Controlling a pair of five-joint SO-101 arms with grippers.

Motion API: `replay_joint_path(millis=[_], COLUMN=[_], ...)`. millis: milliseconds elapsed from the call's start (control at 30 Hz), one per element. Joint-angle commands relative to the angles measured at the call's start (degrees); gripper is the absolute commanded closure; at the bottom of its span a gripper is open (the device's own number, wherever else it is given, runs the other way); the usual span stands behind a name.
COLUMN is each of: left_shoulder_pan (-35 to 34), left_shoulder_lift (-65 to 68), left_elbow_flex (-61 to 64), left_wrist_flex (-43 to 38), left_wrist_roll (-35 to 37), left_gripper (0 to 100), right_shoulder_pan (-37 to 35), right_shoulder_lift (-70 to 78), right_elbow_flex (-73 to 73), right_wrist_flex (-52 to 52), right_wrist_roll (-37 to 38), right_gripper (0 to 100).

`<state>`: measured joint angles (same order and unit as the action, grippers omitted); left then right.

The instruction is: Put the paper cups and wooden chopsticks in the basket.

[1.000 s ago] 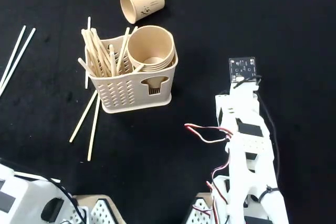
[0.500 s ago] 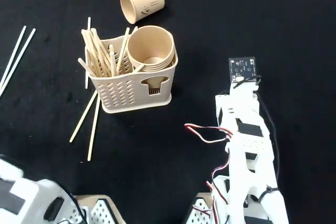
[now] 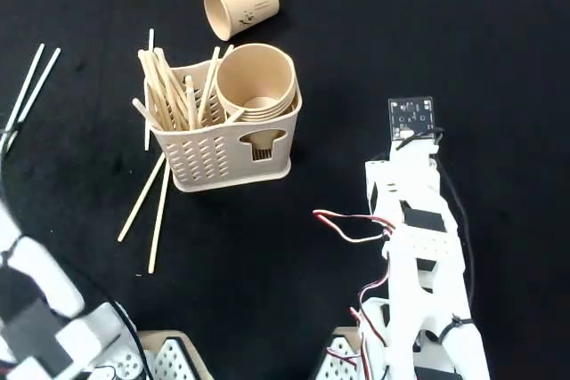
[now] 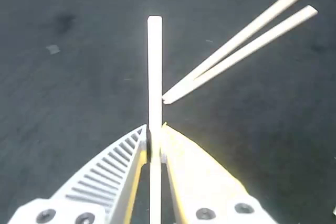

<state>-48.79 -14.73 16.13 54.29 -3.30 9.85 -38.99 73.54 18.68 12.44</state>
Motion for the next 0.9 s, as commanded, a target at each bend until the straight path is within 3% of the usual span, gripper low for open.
replay_joint_path(millis=[0, 133, 367, 600, 733, 867], left_shoulder_pan=[3.6, 4.5, 14.9, 29.7, 37.6, 41.2], left_shoulder_lift=[2.8, -2.8, -24.9, -43.7, -47.3, -45.5], left_elbow_flex=[-11.2, -14.3, -6.2, 8.0, 14.4, 15.7], left_wrist_flex=[1.7, -1.3, -10.9, -31.9, -46.8, -49.3], left_wrist_roll=[2.7, 11.1, 11.7, 12.2, 12.2, 12.4], left_gripper=[97, 97, 97, 97, 97, 97], right_shoulder_pan=[-0.5, -0.5, -0.5, -0.5, -0.6, -0.6], right_shoulder_lift=[-1.8, -1.8, -1.8, -1.8, -1.8, -1.8], right_elbow_flex=[-0.2, -0.2, -0.2, -0.2, -0.2, -0.2], right_wrist_flex=[-0.9, -1.0, -1.1, -1.1, -1.1, -1.1], right_wrist_roll=[0.4, 0.4, 0.4, 0.4, 0.4, 0.4], right_gripper=[98.5, 98.5, 98.5, 98.5, 98.5, 98.5])
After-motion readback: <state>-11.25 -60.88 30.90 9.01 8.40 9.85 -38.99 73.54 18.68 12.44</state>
